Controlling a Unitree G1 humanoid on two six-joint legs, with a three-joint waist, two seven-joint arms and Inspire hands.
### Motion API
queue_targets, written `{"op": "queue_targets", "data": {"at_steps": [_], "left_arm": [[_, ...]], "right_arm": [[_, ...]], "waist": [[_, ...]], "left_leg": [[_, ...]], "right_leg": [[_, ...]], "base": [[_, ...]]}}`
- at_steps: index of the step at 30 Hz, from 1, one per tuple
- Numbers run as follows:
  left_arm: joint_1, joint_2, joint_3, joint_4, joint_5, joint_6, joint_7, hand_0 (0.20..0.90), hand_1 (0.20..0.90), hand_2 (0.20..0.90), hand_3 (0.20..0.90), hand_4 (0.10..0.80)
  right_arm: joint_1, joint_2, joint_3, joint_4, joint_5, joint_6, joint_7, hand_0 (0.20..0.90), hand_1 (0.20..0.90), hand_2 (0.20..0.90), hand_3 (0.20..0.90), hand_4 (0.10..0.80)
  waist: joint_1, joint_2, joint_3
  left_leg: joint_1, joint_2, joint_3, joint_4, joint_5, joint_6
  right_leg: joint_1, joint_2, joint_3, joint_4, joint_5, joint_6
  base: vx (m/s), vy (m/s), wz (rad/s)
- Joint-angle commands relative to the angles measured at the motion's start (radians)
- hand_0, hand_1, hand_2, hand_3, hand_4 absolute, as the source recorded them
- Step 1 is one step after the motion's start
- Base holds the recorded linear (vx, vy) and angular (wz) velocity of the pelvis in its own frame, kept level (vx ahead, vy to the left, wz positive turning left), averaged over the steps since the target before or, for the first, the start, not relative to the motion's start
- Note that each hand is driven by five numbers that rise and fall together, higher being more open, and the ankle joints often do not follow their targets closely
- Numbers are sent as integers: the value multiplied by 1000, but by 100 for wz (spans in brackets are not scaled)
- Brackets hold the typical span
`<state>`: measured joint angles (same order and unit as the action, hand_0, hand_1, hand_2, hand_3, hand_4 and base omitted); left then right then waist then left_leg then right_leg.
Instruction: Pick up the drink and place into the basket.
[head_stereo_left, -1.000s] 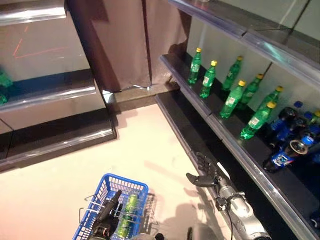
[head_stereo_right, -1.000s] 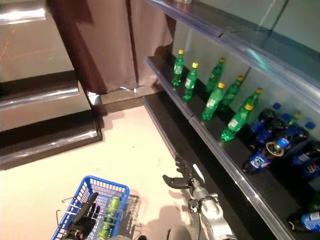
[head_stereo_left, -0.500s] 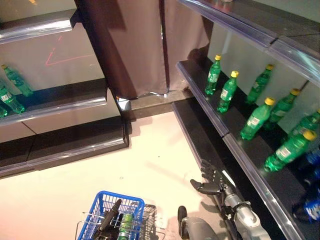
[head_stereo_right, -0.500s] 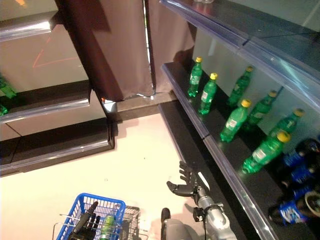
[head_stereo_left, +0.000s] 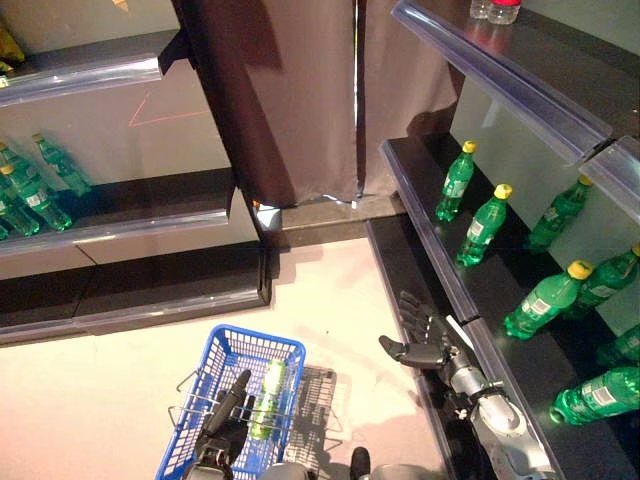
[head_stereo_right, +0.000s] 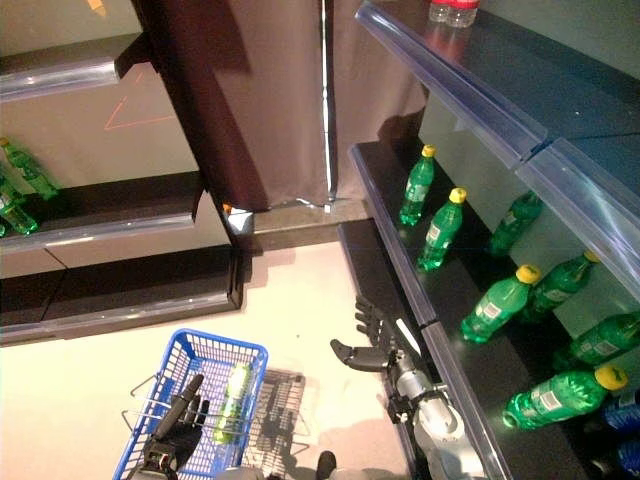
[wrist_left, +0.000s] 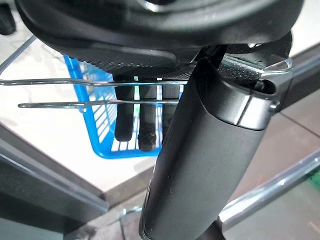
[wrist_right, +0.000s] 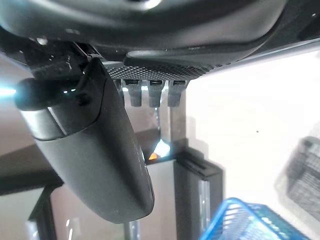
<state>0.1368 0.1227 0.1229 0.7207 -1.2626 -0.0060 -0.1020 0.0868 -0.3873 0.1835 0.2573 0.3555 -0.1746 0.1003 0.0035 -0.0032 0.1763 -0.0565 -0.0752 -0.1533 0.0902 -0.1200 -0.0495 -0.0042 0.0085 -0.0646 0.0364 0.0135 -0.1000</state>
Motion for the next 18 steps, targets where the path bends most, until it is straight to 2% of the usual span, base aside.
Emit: {"op": "queue_targets", "data": {"at_steps": [1,3,4,6,9,13,14,16,18], "left_arm": [[-10,70,19,-133,-26,-62,-124,300,300,300,200,100],[-15,69,20,-122,-34,-60,-131,300,300,300,200,100],[-22,67,22,-106,-45,-68,-135,300,300,300,200,100],[-30,71,16,-90,-61,-84,-129,300,300,300,200,100],[-59,98,29,-66,-64,-77,-119,300,300,300,200,100],[-62,102,30,-62,-61,-77,-117,300,300,300,200,100],[-74,124,14,-38,-49,-86,-136,300,300,300,200,100],[-79,139,5,-38,-47,-81,-134,300,300,300,200,100],[-85,154,2,-38,-52,-81,-123,300,300,300,200,100]], "right_arm": [[-30,-22,2,-94,3,-92,-20,900,900,900,900,800],[-31,-30,5,-88,10,-96,-26,900,900,900,900,800],[-42,-36,10,-78,12,-100,-19,900,900,900,900,800],[-46,-34,11,-68,11,-107,-12,900,900,900,900,800],[-8,-24,-6,-103,51,-96,-18,900,900,900,900,800],[-1,-22,-7,-105,45,-100,-24,900,900,900,900,800],[18,-10,-9,-102,42,-126,-43,900,900,900,900,800],[21,-5,-13,-108,37,-133,-64,900,900,900,900,800],[21,4,-18,-113,20,-136,-83,900,900,900,900,800]], "waist": [[42,33,-36],[49,30,-27],[50,22,-25],[48,18,-27],[31,-3,-45],[28,-7,-48],[11,-15,-54],[10,-16,-56],[13,-11,-55]], "left_leg": [[-106,-14,20,-93,262,-14],[-150,-27,28,-54,275,-14],[-150,-37,27,-16,243,3],[-123,-33,26,-9,210,16],[-66,-29,48,37,119,44],[-59,-28,53,44,110,49],[-27,-31,79,71,67,92],[-20,-34,94,78,52,107],[3,-32,124,76,34,119]], "right_leg": [[112,52,197,1,-66,132],[126,54,210,7,-78,131],[124,39,216,18,-89,136],[122,22,208,34,-103,145],[129,-41,178,89,-140,185],[124,-49,174,104,-142,189],[50,-85,162,249,-112,210],[15,-106,150,318,-78,215],[-49,-147,114,430,-3,201]], "base": [[408,213,-42],[370,242,-56],[296,237,-75],[303,243,-73],[329,217,-59],[147,101,-14],[432,311,-8],[328,247,-24],[212,185,-55]]}}
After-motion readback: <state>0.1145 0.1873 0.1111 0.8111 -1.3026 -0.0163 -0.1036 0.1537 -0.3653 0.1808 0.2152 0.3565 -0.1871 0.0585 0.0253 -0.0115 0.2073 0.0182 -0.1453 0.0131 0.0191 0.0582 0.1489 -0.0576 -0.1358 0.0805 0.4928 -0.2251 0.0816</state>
